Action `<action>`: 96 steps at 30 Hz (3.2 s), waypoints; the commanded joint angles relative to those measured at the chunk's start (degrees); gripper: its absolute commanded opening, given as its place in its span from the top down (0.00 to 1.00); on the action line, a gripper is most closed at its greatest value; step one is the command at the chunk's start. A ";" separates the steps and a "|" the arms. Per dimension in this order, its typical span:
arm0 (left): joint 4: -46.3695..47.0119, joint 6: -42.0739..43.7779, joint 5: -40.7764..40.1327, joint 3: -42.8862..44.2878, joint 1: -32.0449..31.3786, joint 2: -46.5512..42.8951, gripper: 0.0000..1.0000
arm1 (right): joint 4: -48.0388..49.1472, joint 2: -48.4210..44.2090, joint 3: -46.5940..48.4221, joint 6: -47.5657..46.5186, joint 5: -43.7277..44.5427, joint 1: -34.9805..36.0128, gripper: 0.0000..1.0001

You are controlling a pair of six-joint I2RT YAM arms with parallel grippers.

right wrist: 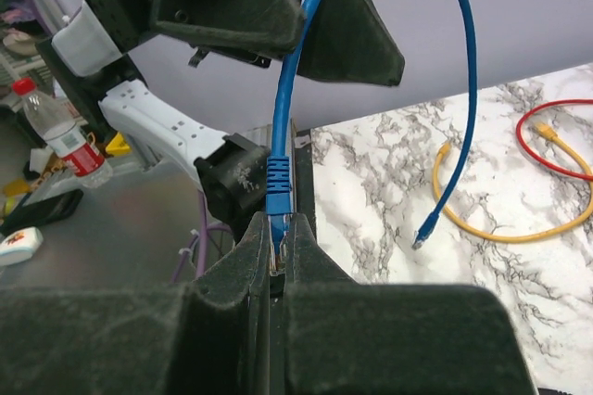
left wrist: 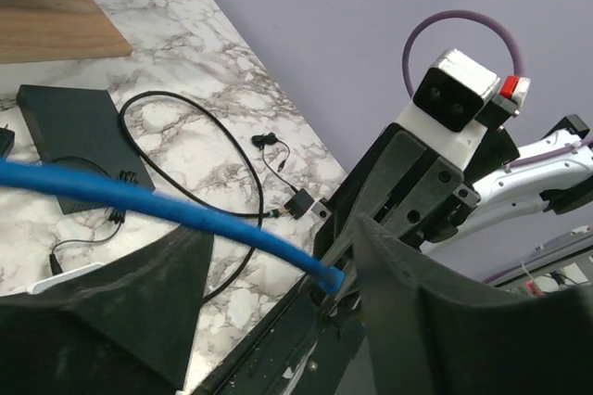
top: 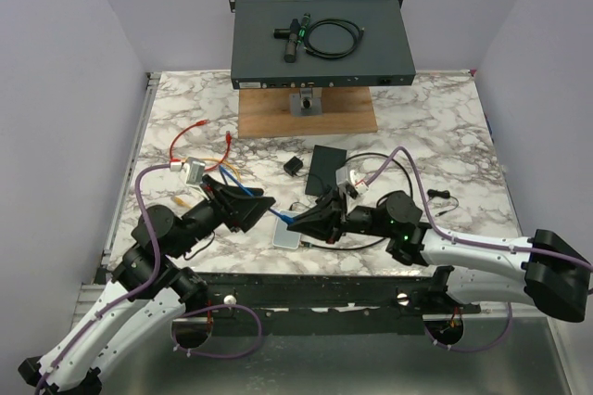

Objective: Insert the plug into the switch port
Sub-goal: Pick up the connector from the center of the board.

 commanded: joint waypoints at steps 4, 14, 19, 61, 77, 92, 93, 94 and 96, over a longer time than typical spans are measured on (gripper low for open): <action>-0.85 1.45 -1.00 2.76 -0.12 1.09 0.67 | -7.74 0.84 1.77 -4.90 -4.20 0.73 0.99; -6.30 5.27 0.35 7.68 -0.02 4.72 1.00 | -21.57 0.51 6.98 -12.30 -6.92 0.82 0.57; -14.02 10.48 1.21 14.31 -0.04 8.49 1.00 | -43.10 -1.80 16.24 -26.16 -7.37 0.82 0.42; -46.85 30.21 14.48 31.39 -0.01 24.94 1.00 | -88.92 21.83 50.52 -87.85 48.85 39.69 0.34; -51.16 30.99 8.38 32.06 -5.85 29.64 1.00 | -86.43 28.23 52.64 -99.01 54.31 39.84 0.34; -51.98 31.11 5.48 33.49 -14.79 32.30 1.00 | -81.33 32.32 51.40 -103.34 57.01 40.12 0.54; -51.95 31.11 5.45 33.56 -15.34 32.40 1.00 | -81.15 32.43 51.22 -103.43 57.12 40.12 0.61; -52.03 31.11 5.37 33.56 -15.78 32.45 1.00 | -80.68 32.44 50.93 -103.52 57.33 40.12 0.69; -52.04 31.11 5.11 33.53 -16.84 32.83 1.00 | -79.82 32.42 50.34 -103.94 57.90 40.10 0.81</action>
